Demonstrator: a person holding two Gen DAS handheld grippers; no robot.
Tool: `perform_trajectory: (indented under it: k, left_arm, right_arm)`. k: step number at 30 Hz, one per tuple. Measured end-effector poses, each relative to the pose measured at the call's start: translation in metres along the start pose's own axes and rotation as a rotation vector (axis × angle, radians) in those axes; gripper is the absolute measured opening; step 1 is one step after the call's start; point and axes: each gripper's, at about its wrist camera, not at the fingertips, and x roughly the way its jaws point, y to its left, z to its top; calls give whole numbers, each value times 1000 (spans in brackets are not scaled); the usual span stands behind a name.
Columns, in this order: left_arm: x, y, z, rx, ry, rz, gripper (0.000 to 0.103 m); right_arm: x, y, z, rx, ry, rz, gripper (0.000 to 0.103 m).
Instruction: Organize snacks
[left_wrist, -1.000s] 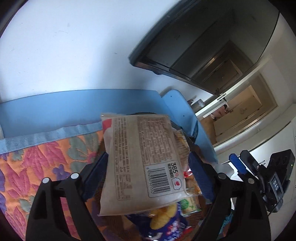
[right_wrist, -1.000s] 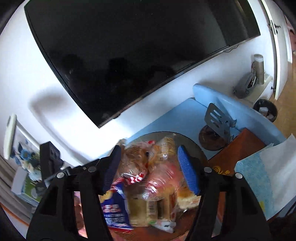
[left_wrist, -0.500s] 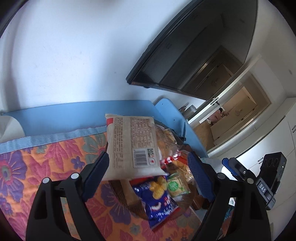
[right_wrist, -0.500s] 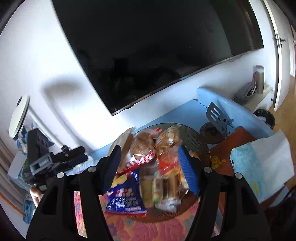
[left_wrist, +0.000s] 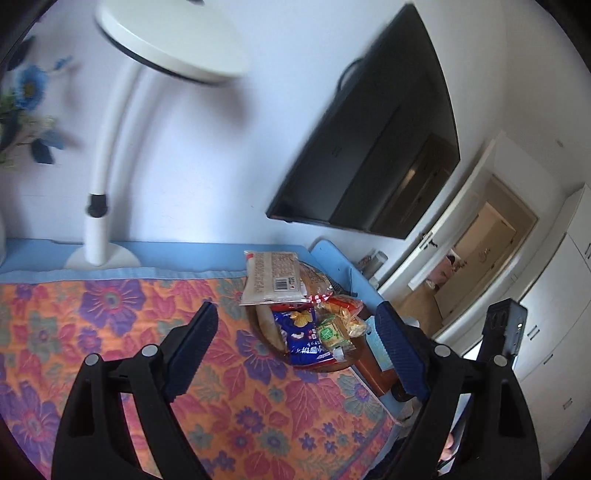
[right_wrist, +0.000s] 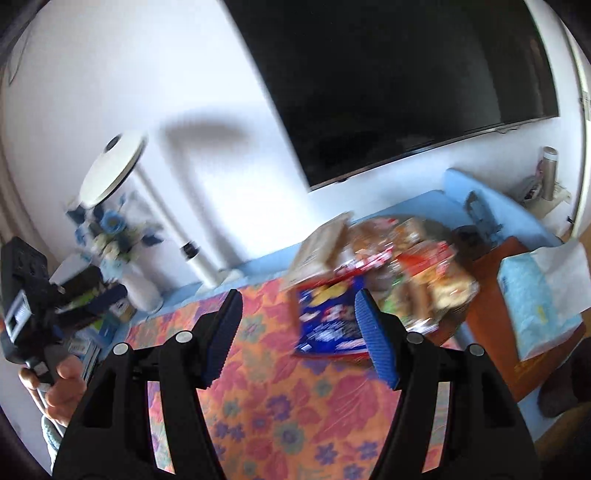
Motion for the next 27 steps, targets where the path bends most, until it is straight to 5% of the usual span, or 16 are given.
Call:
perform_trajectory:
  k: [3, 9, 15, 27]
  left_arm:
    - [-38, 5, -12, -17, -78, 60, 86]
    - [-74, 25, -49, -70, -160, 339, 86]
    - [-42, 50, -102, -4, -109, 654, 86]
    - [32, 92, -169, 108, 8, 949, 93]
  right_arm:
    - [6, 23, -14, -46, 19, 19, 76]
    - [35, 58, -47, -127, 67, 27, 77]
    - [83, 71, -88, -195, 138, -36, 78]
    - [137, 55, -134, -253, 223, -114, 83]
